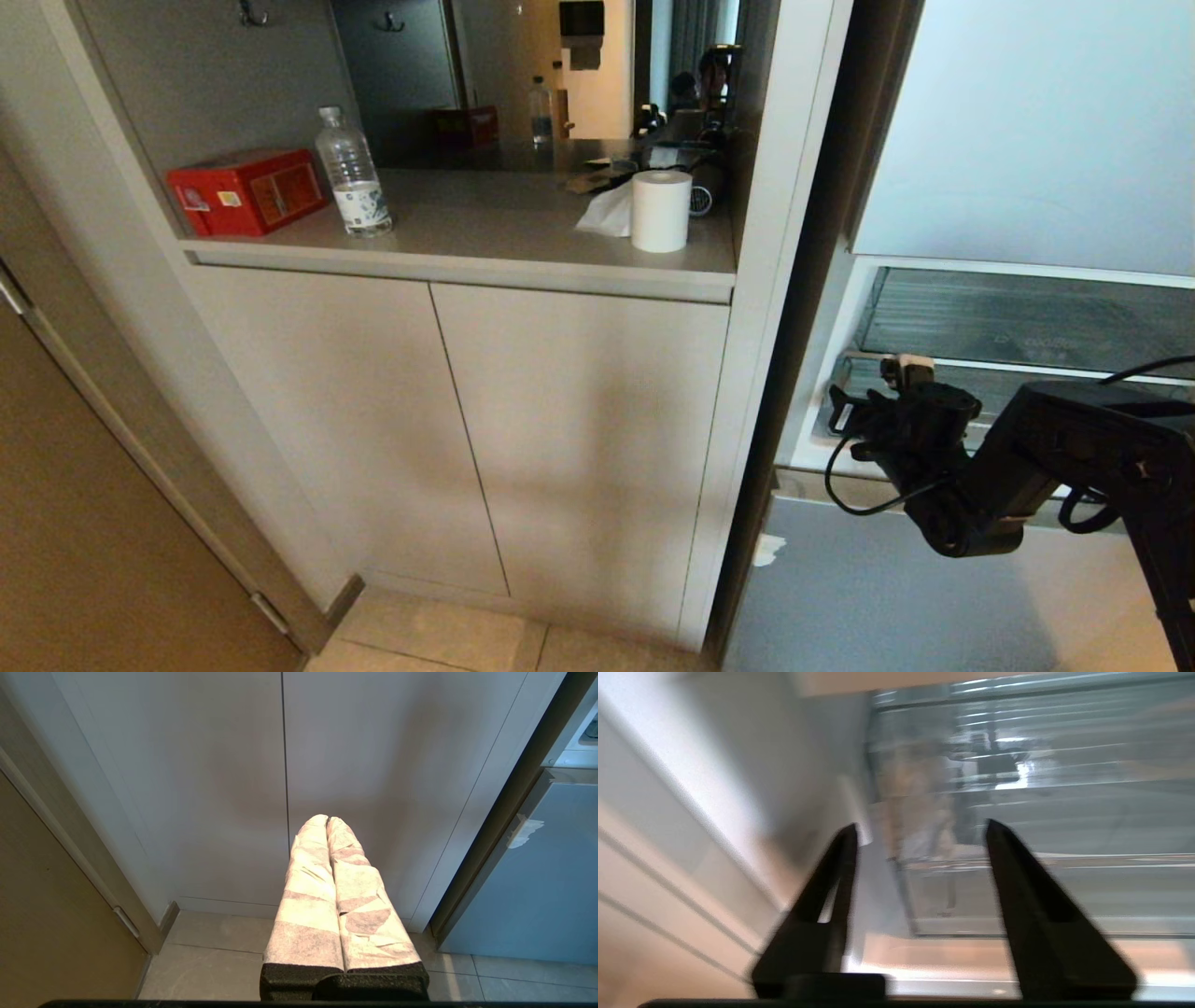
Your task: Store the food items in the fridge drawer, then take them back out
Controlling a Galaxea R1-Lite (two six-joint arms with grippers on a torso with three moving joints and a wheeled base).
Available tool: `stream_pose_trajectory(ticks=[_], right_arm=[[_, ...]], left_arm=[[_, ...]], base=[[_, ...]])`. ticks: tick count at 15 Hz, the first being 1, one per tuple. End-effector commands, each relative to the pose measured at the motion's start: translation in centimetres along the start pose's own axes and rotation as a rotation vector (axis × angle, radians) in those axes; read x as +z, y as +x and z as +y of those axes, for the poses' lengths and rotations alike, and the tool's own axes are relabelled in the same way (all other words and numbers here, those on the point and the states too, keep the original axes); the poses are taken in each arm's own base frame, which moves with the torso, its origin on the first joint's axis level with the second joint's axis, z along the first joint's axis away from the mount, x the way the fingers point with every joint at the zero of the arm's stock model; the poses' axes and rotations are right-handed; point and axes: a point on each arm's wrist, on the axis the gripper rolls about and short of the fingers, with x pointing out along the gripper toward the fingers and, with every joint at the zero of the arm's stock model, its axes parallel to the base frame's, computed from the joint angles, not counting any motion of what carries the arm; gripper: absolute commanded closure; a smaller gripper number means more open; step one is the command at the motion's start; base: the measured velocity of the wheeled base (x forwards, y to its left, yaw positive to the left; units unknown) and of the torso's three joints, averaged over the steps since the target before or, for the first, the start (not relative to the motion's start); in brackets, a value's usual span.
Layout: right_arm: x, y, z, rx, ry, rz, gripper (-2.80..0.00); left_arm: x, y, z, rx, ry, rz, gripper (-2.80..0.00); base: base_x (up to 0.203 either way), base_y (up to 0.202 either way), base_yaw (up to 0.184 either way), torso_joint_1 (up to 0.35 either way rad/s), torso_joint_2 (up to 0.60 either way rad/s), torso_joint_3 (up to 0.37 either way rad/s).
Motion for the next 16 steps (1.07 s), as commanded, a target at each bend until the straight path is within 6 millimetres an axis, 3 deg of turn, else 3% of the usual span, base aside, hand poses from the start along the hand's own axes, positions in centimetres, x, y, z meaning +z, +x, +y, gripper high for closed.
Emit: stream_pose_trajectory(ticks=[1, 10, 16], right_arm=[[0.3, -0.1, 0.7, 0.015, 0.002, -0.015, 0.0], [0.6, -0.2, 1.3, 0.017, 0.01, -0.02, 0.0], [2.1, -3.3, 1.0, 0.012, 0.029, 0.027, 0.0]], left_arm=[[0.0, 0.0, 0.0, 0.0, 0.0, 0.001, 0.0], [0.0, 0.0, 0.0, 0.0, 0.0, 0.001, 0.0], [0.0, 0.0, 0.0, 0.0, 0.0, 0.001, 0.0]], base=[[0.0, 0.0, 0.0, 0.0, 0.0, 0.0], [0.0, 0.0, 0.0, 0.0, 0.0, 0.0], [0.0, 0.0, 0.0, 0.0, 0.0, 0.0]])
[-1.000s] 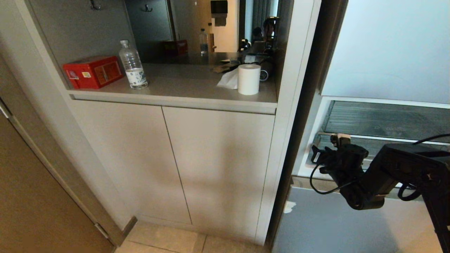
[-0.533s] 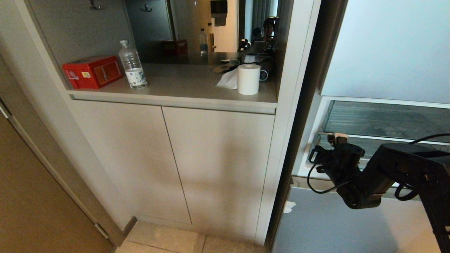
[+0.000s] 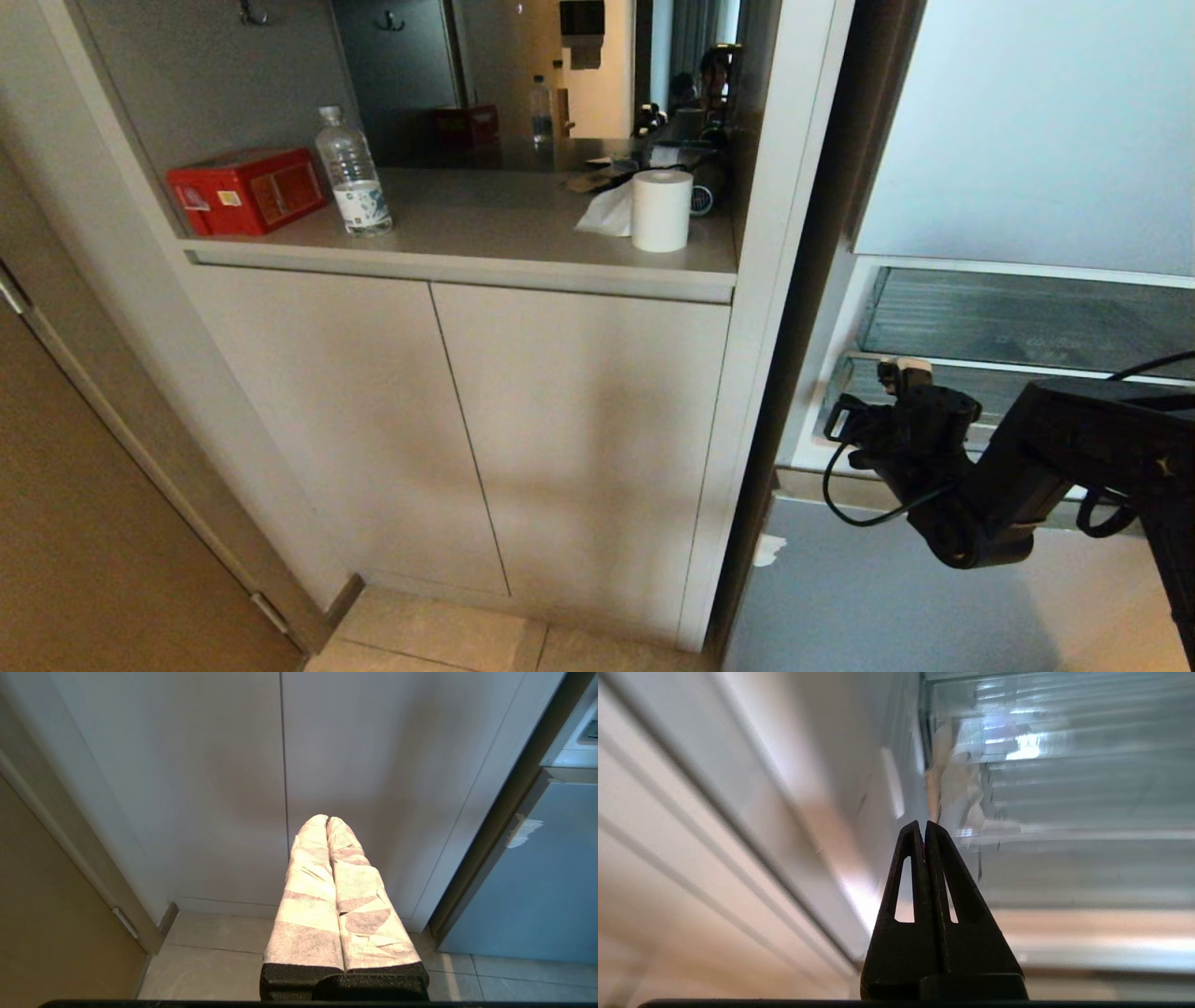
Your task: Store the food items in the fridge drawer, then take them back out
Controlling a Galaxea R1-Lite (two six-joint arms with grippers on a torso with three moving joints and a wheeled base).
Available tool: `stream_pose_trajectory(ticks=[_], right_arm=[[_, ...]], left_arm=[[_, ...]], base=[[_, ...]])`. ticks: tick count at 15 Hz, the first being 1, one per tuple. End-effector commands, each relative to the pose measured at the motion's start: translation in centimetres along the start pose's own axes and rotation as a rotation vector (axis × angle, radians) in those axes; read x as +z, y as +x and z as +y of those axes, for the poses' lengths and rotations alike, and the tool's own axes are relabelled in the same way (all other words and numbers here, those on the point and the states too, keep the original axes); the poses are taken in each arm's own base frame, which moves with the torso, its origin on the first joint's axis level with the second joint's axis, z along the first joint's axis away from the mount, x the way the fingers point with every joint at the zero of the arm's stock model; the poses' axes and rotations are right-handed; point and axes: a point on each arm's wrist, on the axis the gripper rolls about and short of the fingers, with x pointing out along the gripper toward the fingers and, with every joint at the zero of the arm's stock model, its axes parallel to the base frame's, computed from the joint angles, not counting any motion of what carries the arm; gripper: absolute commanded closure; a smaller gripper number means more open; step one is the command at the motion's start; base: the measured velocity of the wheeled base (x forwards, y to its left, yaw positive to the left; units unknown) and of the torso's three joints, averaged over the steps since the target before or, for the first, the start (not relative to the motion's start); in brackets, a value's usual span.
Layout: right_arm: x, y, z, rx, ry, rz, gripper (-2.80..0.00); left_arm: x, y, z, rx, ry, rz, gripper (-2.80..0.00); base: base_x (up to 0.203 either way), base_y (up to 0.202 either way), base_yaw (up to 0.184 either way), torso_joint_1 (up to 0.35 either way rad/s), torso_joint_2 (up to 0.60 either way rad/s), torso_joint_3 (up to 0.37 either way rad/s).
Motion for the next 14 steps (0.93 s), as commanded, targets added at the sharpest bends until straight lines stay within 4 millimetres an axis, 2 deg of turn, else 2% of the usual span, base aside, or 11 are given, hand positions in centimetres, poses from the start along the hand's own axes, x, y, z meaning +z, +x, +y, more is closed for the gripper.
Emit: stream_pose_trajectory(ticks=[1, 5, 8, 12, 13, 14], right_arm=[[2.0, -2.1, 0.0, -0.002, 0.01, -0.006, 0.0], [3.6, -5.7, 0.0, 0.002, 0.026, 0.026, 0.0], [5.3, -5.9, 0.0, -0.002, 0.042, 0.007, 0.0], [4.4, -6.7, -0.6, -0.022, 0.023, 0.078, 0.0], [4.2, -6.6, -0.8, -0.026, 0.015, 0.085, -2.8], [4.2, -6.5, -1.0, -0.027, 0.004, 0.076, -2.8]], left_arm=[[0.0, 0.0, 0.0, 0.0, 0.0, 0.001, 0.0], [0.0, 0.0, 0.0, 0.0, 0.0, 0.001, 0.0], [0.0, 0.0, 0.0, 0.0, 0.0, 0.001, 0.0], [0.0, 0.0, 0.0, 0.0, 0.0, 0.001, 0.0], [0.0, 0.0, 0.0, 0.0, 0.0, 0.001, 0.0], [0.0, 0.0, 0.0, 0.0, 0.0, 0.001, 0.0]], base=[[0.0, 0.0, 0.0, 0.0, 0.0, 0.0], [0.0, 0.0, 0.0, 0.0, 0.0, 0.0], [0.0, 0.0, 0.0, 0.0, 0.0, 0.0], [0.0, 0.0, 0.0, 0.0, 0.0, 0.0], [0.0, 0.0, 0.0, 0.0, 0.0, 0.0], [0.0, 0.0, 0.0, 0.0, 0.0, 0.0]])
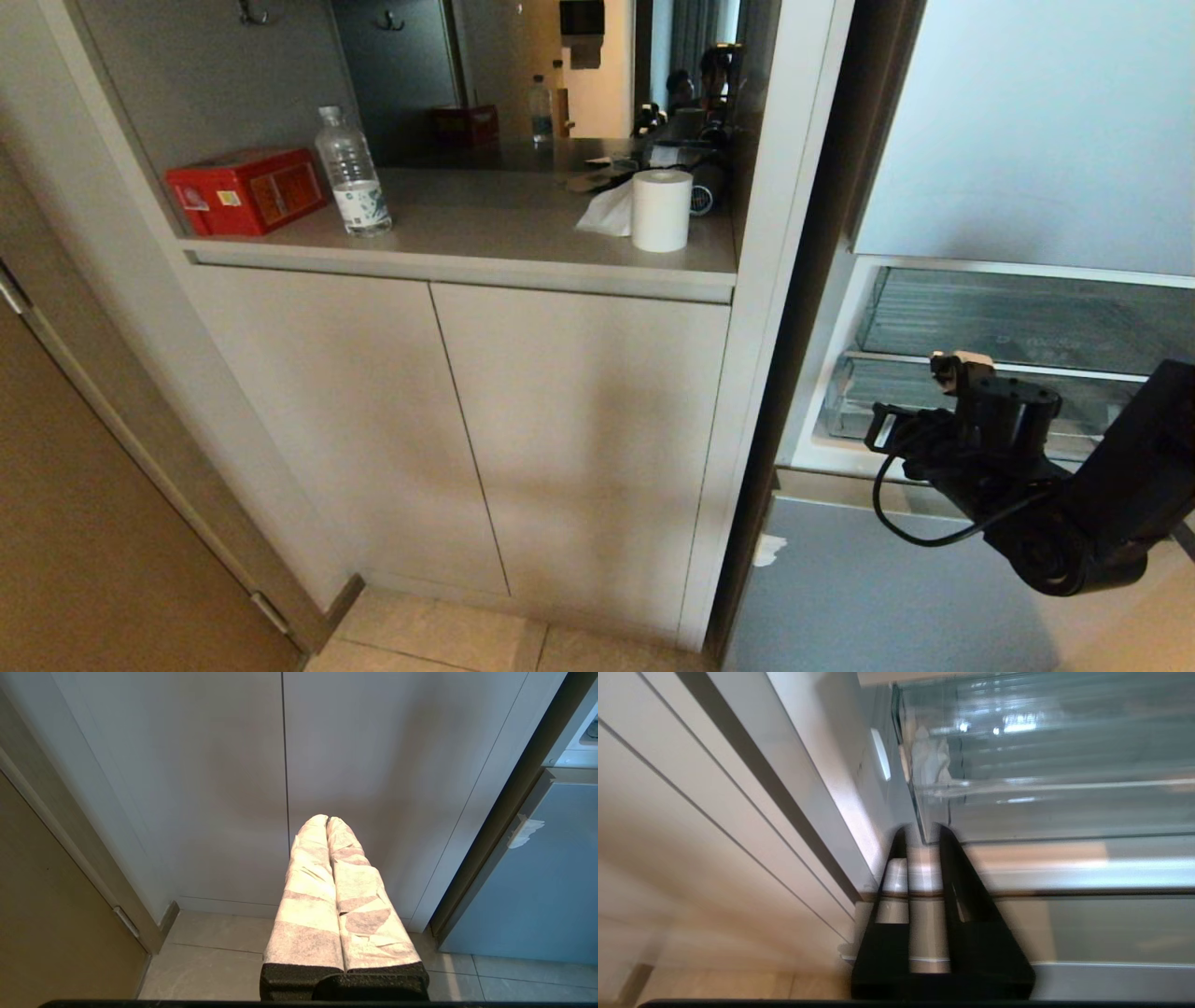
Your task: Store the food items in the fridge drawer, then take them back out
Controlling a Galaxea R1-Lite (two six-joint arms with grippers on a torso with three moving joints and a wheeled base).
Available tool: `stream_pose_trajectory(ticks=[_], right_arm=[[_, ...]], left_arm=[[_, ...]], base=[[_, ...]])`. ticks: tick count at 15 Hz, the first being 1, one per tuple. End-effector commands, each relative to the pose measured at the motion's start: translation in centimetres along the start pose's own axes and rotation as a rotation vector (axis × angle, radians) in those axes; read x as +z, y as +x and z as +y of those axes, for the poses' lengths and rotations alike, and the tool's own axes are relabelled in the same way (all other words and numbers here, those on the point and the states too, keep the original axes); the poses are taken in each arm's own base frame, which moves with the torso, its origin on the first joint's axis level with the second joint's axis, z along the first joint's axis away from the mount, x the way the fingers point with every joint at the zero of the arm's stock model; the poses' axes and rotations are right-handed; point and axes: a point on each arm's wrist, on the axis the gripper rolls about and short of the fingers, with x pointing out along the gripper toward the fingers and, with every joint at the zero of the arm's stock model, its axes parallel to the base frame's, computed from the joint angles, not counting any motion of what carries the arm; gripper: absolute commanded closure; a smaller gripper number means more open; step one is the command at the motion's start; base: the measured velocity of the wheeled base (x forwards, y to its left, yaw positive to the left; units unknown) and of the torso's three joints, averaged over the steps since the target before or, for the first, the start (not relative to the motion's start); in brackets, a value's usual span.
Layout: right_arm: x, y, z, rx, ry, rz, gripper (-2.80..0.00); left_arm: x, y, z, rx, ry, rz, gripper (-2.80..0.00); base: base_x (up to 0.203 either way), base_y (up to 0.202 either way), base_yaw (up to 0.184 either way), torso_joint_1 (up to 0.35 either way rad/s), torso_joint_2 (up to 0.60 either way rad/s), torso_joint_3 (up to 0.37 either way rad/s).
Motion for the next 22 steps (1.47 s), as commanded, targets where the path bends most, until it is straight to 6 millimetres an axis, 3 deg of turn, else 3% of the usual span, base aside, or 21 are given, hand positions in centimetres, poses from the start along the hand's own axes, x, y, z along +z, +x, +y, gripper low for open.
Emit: stream_pose_trajectory(ticks=[1, 8, 22], right_arm=[[-0.2, 0.6, -0.8, -0.003, -0.027, -0.057, -2.8], [-4.3, 5.0, -2.0, 0.019, -0.081, -0.109, -2.8], [-4.0, 8.7, -1.4, -0.01, -0.073, -0.223, -2.8]], left_arm=[[0.0, 0.0, 0.0, 0.0, 0.0, 0.001, 0.0], [0.0, 0.0, 0.0, 0.0, 0.0, 0.001, 0.0], [0.0, 0.0, 0.0, 0.0, 0.0, 0.001, 0.0]], base=[[0.0, 0.0, 0.0, 0.0, 0.0, 0.0], [0.0, 0.0, 0.0, 0.0, 0.0, 0.0], [0.0, 0.0, 0.0, 0.0, 0.0, 0.0]])
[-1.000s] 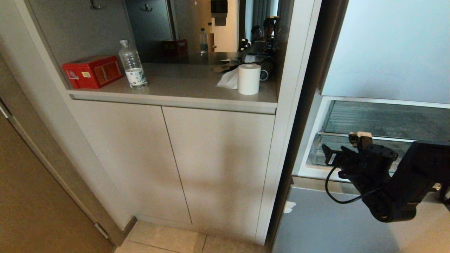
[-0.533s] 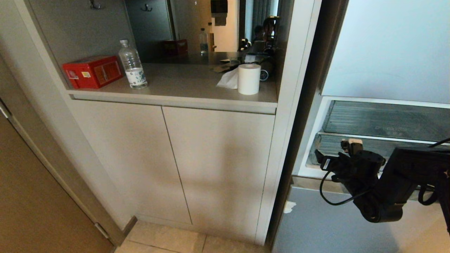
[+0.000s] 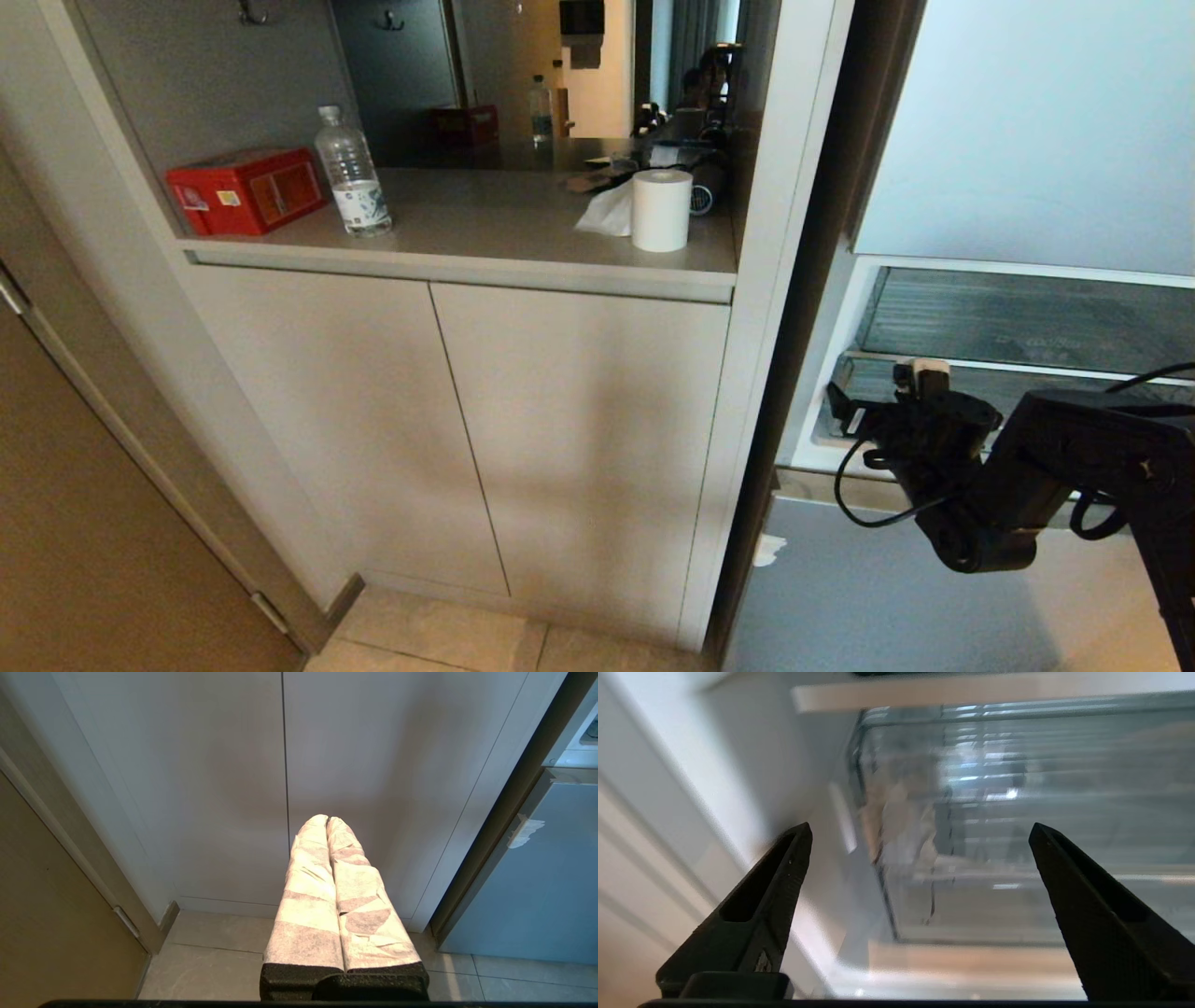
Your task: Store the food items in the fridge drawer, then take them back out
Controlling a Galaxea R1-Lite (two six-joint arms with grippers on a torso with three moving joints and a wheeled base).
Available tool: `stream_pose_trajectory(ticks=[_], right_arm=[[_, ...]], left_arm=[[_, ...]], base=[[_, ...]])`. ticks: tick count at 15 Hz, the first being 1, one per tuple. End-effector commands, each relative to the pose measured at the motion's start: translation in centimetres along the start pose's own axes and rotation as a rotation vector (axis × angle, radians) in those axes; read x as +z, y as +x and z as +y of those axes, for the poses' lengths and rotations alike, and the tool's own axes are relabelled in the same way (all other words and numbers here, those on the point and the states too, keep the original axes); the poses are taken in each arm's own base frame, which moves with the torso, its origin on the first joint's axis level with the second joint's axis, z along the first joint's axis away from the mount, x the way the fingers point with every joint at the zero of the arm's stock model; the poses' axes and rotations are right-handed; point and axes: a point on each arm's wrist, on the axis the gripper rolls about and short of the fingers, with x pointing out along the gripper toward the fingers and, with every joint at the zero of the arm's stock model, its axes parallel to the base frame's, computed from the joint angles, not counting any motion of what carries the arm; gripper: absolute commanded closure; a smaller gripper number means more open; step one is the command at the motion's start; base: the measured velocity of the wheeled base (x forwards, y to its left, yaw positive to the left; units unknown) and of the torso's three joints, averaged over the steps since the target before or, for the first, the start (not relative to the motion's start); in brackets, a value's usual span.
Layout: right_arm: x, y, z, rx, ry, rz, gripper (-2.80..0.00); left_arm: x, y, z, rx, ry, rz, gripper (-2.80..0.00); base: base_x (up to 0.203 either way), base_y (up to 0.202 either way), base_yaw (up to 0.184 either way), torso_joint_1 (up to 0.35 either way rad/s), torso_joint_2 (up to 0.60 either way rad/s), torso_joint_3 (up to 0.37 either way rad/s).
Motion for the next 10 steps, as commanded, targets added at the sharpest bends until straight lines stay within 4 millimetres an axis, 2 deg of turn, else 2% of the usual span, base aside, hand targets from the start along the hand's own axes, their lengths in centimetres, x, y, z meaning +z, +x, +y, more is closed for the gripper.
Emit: stream_pose_trajectory(ticks=[1, 7, 8, 10], right_arm=[[-0.2, 0.6, 0.1, -0.004, 0.006, -0.022, -2.8], [0.1, 0.9, 0.4, -0.009, 0.007, -0.041, -2.8], [0.1, 0.9, 0.6, -0.005, 0.007, -0.038, 0.0], [-0.2, 0.8, 1.4, 0.016, 0.005, -0.034, 0.0]], left_arm=[[0.0, 0.0, 0.0, 0.0, 0.0, 0.001, 0.0], [0.0, 0.0, 0.0, 0.0, 0.0, 0.001, 0.0], [0.0, 0.0, 0.0, 0.0, 0.0, 0.001, 0.0], [0.0, 0.0, 0.0, 0.0, 0.0, 0.001, 0.0]], base=[[0.0, 0.0, 0.0, 0.0, 0.0, 0.0], [0.0, 0.0, 0.0, 0.0, 0.0, 0.0], [0.0, 0.0, 0.0, 0.0, 0.0, 0.0], [0.0, 0.0, 0.0, 0.0, 0.0, 0.0]])
